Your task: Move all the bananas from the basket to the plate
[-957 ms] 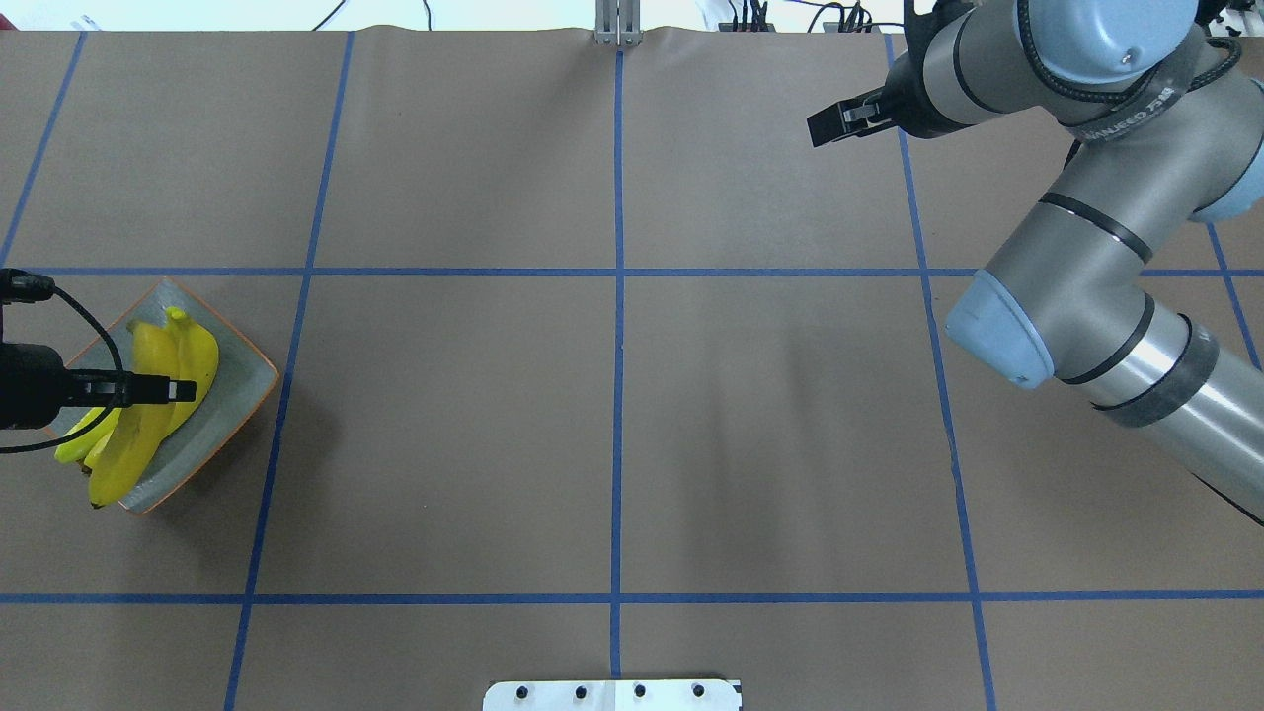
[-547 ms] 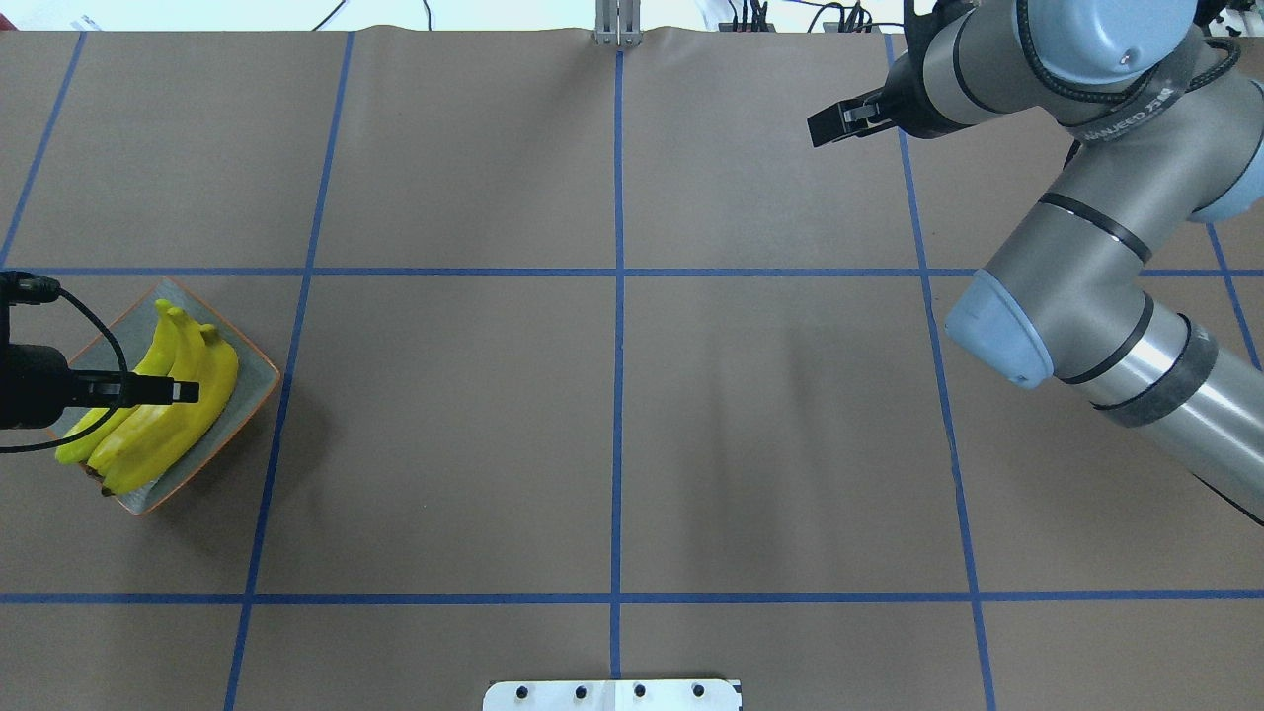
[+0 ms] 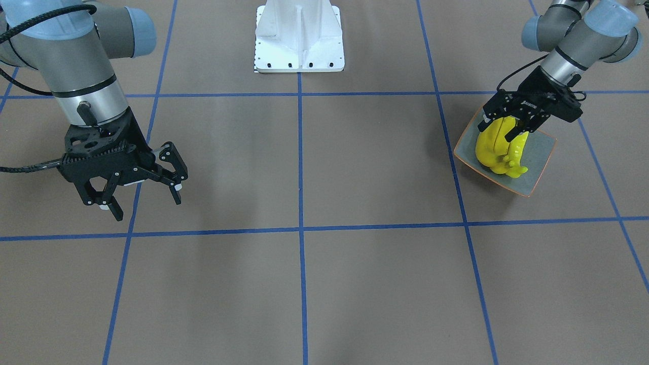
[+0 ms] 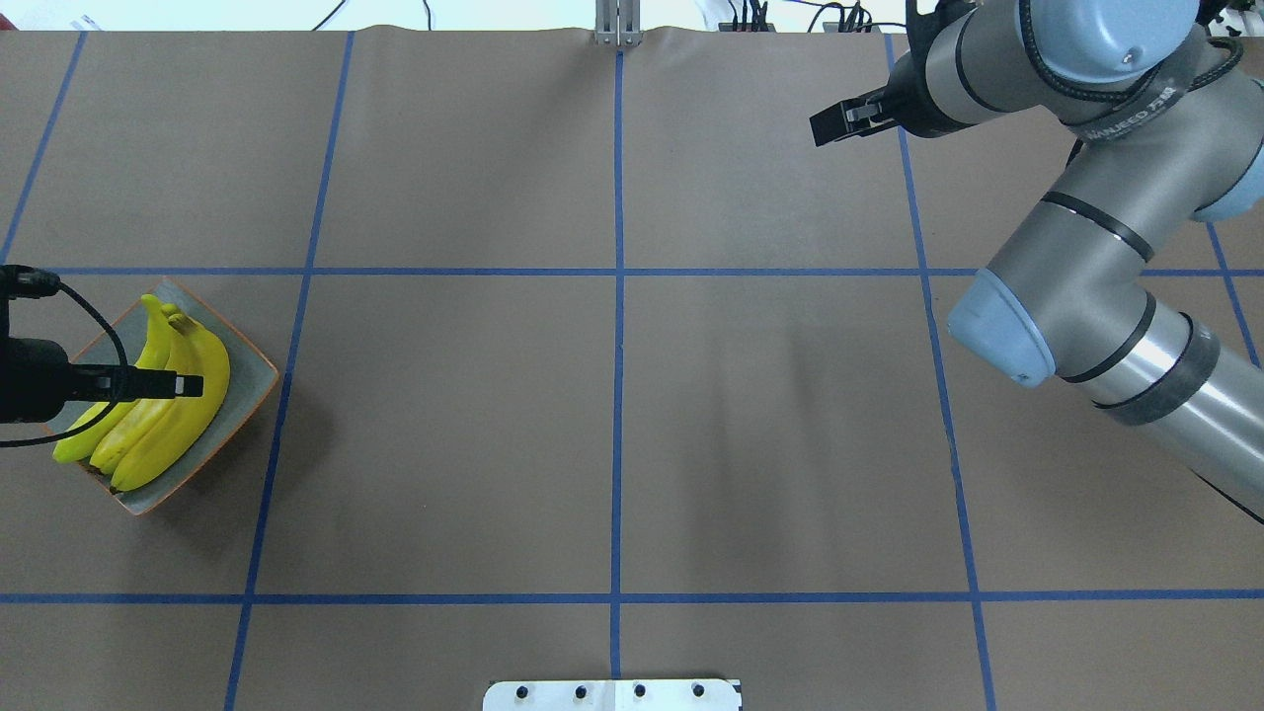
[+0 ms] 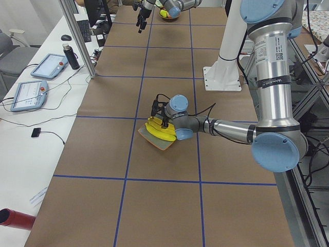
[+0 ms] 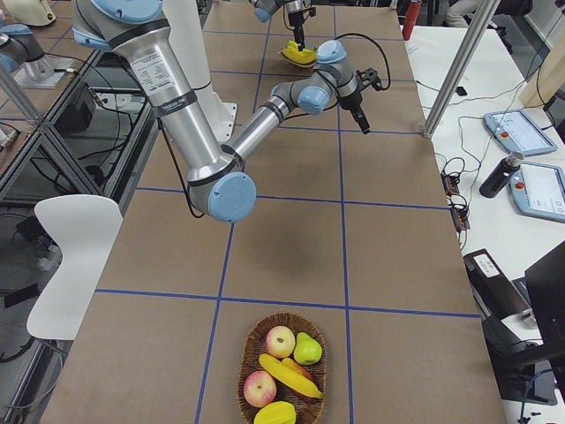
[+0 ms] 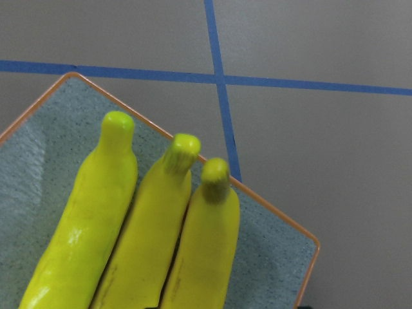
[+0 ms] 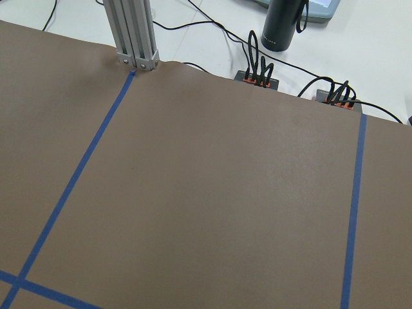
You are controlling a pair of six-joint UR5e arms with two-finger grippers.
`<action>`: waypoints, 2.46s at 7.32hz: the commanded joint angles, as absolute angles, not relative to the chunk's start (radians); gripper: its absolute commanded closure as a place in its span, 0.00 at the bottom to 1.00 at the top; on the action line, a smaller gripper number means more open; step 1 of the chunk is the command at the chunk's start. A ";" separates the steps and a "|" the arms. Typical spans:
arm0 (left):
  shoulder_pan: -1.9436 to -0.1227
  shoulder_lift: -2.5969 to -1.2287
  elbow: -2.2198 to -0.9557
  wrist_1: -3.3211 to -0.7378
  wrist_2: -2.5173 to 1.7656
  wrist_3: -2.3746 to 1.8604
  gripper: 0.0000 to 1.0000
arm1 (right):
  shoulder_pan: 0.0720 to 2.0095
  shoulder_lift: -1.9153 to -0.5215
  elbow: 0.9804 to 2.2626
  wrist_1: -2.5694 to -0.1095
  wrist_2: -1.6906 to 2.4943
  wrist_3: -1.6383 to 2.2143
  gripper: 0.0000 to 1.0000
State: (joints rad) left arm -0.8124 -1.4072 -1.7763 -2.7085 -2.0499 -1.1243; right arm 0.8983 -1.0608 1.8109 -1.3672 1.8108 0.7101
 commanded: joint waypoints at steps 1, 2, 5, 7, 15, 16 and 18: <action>-0.912 -1.443 -1.783 -2.706 -2.161 -1.126 0.01 | 0.958 -1.115 1.821 -1.365 1.876 0.651 0.00; -0.951 -1.457 -1.776 -2.706 -2.202 -1.124 0.01 | 1.012 -1.190 1.839 -1.359 1.919 0.556 0.00; -0.953 -1.515 -1.727 -2.706 -2.201 -1.126 0.01 | 1.286 -1.424 1.852 -1.361 2.156 0.293 0.00; -0.953 -1.551 -1.686 -2.707 -2.195 -1.126 0.01 | 1.455 -1.587 1.845 -1.361 2.204 0.240 0.00; -0.953 -1.577 -1.690 -2.712 -2.195 -1.126 0.01 | 1.753 -1.720 1.280 -0.919 2.286 0.395 0.01; -0.954 -1.581 -1.690 -2.712 -2.195 -1.126 0.01 | 1.753 -1.717 1.263 -0.902 2.284 0.428 0.01; -0.954 -1.582 -1.690 -2.712 -2.194 -1.126 0.01 | 1.741 -1.709 1.238 -0.827 2.194 0.576 0.01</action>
